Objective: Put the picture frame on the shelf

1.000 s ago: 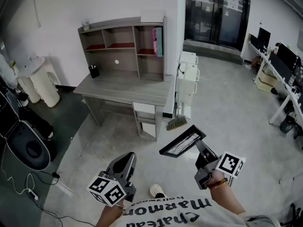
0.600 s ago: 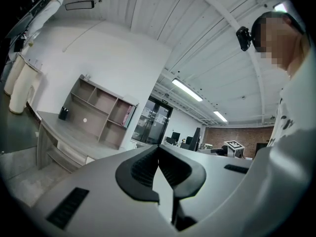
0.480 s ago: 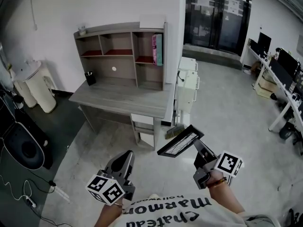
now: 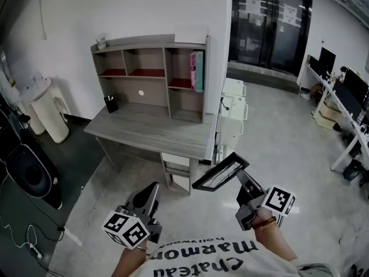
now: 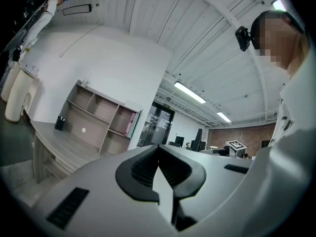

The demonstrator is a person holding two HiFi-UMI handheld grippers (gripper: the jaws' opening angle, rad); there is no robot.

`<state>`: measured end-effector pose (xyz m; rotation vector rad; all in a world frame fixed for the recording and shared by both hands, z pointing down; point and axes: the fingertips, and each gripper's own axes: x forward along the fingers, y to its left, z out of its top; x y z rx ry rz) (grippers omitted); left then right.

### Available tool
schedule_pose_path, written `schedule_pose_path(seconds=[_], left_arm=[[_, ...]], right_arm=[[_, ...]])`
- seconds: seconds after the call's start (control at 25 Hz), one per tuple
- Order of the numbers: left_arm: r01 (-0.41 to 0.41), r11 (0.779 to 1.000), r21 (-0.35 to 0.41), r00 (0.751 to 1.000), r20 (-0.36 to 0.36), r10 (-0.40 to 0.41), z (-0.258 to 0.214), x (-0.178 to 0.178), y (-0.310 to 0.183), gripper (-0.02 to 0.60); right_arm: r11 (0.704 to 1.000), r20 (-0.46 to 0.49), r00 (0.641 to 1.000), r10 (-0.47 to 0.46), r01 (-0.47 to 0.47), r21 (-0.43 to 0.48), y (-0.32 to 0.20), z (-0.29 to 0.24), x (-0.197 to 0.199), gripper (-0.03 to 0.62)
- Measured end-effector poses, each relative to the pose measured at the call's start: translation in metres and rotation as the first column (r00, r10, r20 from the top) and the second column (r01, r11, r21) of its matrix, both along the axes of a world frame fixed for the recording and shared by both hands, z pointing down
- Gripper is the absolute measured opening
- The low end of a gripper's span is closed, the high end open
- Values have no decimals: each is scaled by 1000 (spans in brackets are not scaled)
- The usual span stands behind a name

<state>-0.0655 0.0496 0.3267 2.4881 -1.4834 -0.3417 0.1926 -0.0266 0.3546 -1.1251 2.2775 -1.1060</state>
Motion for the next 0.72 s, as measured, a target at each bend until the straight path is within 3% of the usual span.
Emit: schedule_pose_path(seconds=[0.2,0.44,0.56,0.72], left_arm=[[-1,1000,9,1000,2,1,-4,-2,-25,17],[-24,1000,11,1000,7,24,-2,1,-51,17],[-30,999,24,1000,9,30,-6,2,-60,17],[-23,998,51,1000,10,22,-10,1,-69,17]], right_arm=[[1000,-21,1000,12,-11,15,-24,-2,3,72],[997,37,999,-18,16,71,-44,-8,-3,72],[998,30,1000,0,-2,56,-54,-3,0,72],[993,73,996,-54,46,108,-64,-13,-17,72]])
